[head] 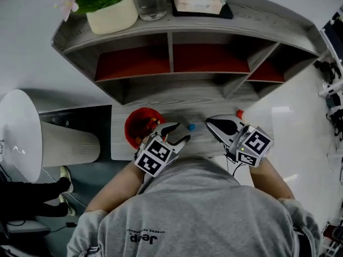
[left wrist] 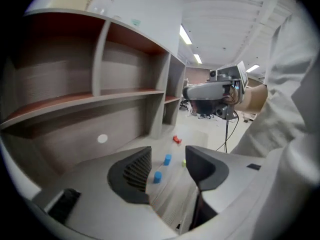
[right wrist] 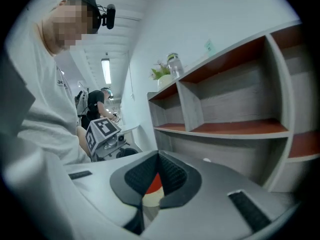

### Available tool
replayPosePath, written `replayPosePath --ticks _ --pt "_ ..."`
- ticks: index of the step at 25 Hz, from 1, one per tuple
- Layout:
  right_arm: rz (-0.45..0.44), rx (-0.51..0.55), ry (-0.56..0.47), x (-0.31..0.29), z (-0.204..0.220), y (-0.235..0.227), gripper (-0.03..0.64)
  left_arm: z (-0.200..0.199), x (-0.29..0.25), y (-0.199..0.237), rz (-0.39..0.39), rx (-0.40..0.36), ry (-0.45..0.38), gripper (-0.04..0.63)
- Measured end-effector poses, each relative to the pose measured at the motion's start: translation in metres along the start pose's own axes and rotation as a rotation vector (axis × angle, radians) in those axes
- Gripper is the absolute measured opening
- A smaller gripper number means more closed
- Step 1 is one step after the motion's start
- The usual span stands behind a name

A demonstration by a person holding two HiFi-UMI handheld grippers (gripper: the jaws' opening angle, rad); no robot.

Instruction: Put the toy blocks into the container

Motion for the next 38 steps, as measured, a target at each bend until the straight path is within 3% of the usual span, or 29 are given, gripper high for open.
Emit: replayPosePath --ticks 4,8,11,15,19,22,24,26,29,33,36,38 --pt "0.033 -0.035 -0.008 0.062 0.026 -0.04 0.018 -0.017 -0.082 -0.045 0.046 -0.094 0.099 0.237" --pt "0.056 -0.092 -0.001 0.124 0.061 -0.076 0.018 -0.007 -0.169 -0.083 0.048 -0.181 0.251 0.194" --pt "0.079 -0.13 0.009 0.169 0.089 -0.1 0.018 0.01 -0.228 -0.104 0.073 -0.14 0.357 0.192" --pt "0.112 -0.179 0.021 0.218 0.123 -0.128 0.018 0.036 -0.29 -0.114 0.01 -0.14 0.494 0.193" --pt "0.134 -0.221 0.031 0.25 0.148 -0.141 0.018 0.064 -0.326 -0.114 -0.047 -0.147 0.657 0.247" --pt "0.15 -0.245 0.037 0.264 0.163 -0.143 0.018 0.075 -0.338 -0.113 -0.074 -0.147 0.713 0.245" --pt "0.16 -0.254 0.033 0.27 0.168 -0.142 0.018 0.078 -0.343 -0.113 -0.084 -0.144 0.723 0.229" --pt "0.167 -0.259 0.029 0.273 0.17 -0.139 0.018 0.079 -0.344 -0.113 -0.086 -0.139 0.715 0.161" --pt "0.17 -0.265 0.033 0.271 0.171 -0.133 0.018 0.073 -0.342 -0.116 -0.059 -0.118 0.674 0.164" --pt "0.156 -0.247 0.036 0.25 0.156 -0.118 0.018 0.04 -0.31 -0.119 -0.014 -0.091 0.56 0.164" --pt "0.12 -0.207 0.035 0.216 0.131 -0.099 0.018 0.004 -0.255 -0.11 0.023 -0.077 0.441 0.164" --pt "0.086 -0.172 0.027 0.185 0.111 -0.084 0.018 -0.015 -0.206 -0.095 0.005 -0.085 0.369 0.164"
Point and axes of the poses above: the fingertips, and each gripper's own axes: x backward along the fingers, y to its left, z out of its underside, the point moved 6 cm from there along x, backward along the fingers, and after that the axes turned 6 degrees about y, right-handed, at the moved point
